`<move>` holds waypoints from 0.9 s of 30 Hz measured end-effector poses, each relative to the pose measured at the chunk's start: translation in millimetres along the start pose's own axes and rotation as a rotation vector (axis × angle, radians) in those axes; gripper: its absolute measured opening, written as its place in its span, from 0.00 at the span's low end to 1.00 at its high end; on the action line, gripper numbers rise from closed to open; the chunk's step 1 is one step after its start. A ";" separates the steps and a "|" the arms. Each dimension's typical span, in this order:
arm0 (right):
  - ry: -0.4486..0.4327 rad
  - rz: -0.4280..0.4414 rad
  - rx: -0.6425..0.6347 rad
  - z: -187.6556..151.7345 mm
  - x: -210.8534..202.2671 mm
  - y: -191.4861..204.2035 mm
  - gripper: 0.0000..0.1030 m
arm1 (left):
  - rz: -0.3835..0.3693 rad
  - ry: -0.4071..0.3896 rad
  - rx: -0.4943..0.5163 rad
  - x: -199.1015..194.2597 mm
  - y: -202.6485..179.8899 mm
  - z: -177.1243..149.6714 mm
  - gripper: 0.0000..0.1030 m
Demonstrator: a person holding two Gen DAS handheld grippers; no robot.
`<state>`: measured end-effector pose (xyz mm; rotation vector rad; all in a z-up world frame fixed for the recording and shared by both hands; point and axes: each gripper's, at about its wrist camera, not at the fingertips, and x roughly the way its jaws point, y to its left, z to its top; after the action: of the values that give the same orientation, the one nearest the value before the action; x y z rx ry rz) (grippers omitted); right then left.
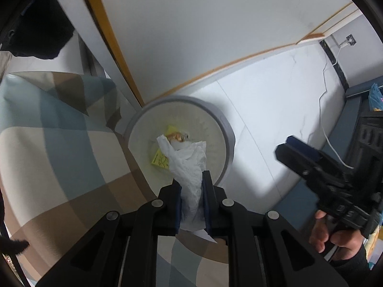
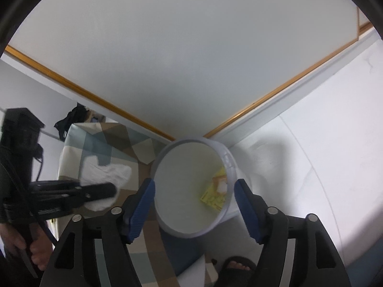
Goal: Collect trash
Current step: 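Open the right gripper to drop the foam strip while the left gripper drops the plastic into the bin, then move both grippers away from the bin back over the table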
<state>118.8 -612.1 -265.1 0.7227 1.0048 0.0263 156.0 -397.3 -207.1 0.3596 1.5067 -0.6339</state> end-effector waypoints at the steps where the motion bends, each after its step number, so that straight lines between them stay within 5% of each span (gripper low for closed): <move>1: -0.004 0.002 0.006 0.4 -2.7 -1.0 0.68 | 0.006 0.009 0.000 1.7 -0.3 -0.2 0.14; 9: -0.033 0.007 0.054 2.5 -19.6 -13.2 0.70 | 0.008 0.061 -0.028 15.5 0.4 1.1 0.20; 13: -0.037 0.003 0.068 3.3 -25.7 -17.5 0.71 | 0.019 0.057 -0.041 19.8 -0.2 4.3 0.41; 19: -0.052 0.004 0.097 2.9 -33.4 -21.2 0.73 | 0.044 0.081 -0.058 30.5 3.0 4.7 0.42; 27: -0.063 -0.007 0.101 4.2 -43.1 -16.6 0.74 | 0.037 -0.034 -0.102 -0.1 9.4 -5.3 0.55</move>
<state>93.1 -641.8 -240.4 0.8079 0.9535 -0.0535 157.2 -386.8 -208.7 0.2962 1.4903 -0.5290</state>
